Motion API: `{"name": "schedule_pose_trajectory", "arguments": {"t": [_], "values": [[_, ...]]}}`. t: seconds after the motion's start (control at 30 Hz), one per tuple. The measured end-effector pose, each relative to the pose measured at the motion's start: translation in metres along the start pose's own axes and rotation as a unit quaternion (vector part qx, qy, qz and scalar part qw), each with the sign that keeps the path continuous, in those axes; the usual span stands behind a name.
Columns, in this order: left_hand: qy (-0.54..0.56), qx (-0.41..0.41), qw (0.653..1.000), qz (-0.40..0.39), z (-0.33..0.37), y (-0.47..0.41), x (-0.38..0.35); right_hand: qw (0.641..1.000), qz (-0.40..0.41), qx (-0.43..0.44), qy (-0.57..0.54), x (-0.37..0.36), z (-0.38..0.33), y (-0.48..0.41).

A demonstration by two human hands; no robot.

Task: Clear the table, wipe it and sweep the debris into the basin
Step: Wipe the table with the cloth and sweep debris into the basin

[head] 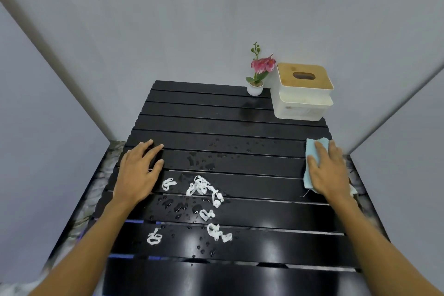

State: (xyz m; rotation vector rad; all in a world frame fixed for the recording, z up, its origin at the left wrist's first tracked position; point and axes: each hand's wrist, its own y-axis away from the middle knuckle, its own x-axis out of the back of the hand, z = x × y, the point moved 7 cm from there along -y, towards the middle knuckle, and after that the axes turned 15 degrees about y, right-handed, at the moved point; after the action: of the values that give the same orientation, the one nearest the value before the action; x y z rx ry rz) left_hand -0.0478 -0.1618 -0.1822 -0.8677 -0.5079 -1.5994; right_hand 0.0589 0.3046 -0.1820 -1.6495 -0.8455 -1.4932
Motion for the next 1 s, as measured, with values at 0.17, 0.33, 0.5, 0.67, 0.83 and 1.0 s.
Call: {"name": "schedule_pose_trajectory", "arguments": {"t": [0.17,0.33,0.5,0.67,0.83,1.0], "values": [[-0.008,-0.008,1.000,-0.002,-0.001,-0.001,-0.003,1.000,0.001,0.021,0.011,-0.001,-0.010,-0.017],[-0.011,-0.002,1.000,-0.003,-0.003,-0.001,-0.004,0.999,-0.011,0.046,0.022,-0.001,-0.032,-0.030],[-0.017,-0.002,1.000,0.000,-0.003,-0.002,-0.004,0.993,-0.023,0.112,0.010,-0.002,-0.067,-0.036],[-0.017,-0.003,1.000,0.004,-0.001,-0.001,-0.004,0.980,-0.029,0.195,-0.006,-0.004,-0.123,-0.025],[-0.011,0.000,1.000,0.006,-0.001,0.000,-0.004,0.970,-0.040,0.238,-0.023,-0.009,-0.171,-0.014],[-0.010,-0.003,1.000,0.006,-0.001,-0.001,-0.004,0.959,-0.046,0.277,-0.032,-0.013,-0.210,-0.002]]}}
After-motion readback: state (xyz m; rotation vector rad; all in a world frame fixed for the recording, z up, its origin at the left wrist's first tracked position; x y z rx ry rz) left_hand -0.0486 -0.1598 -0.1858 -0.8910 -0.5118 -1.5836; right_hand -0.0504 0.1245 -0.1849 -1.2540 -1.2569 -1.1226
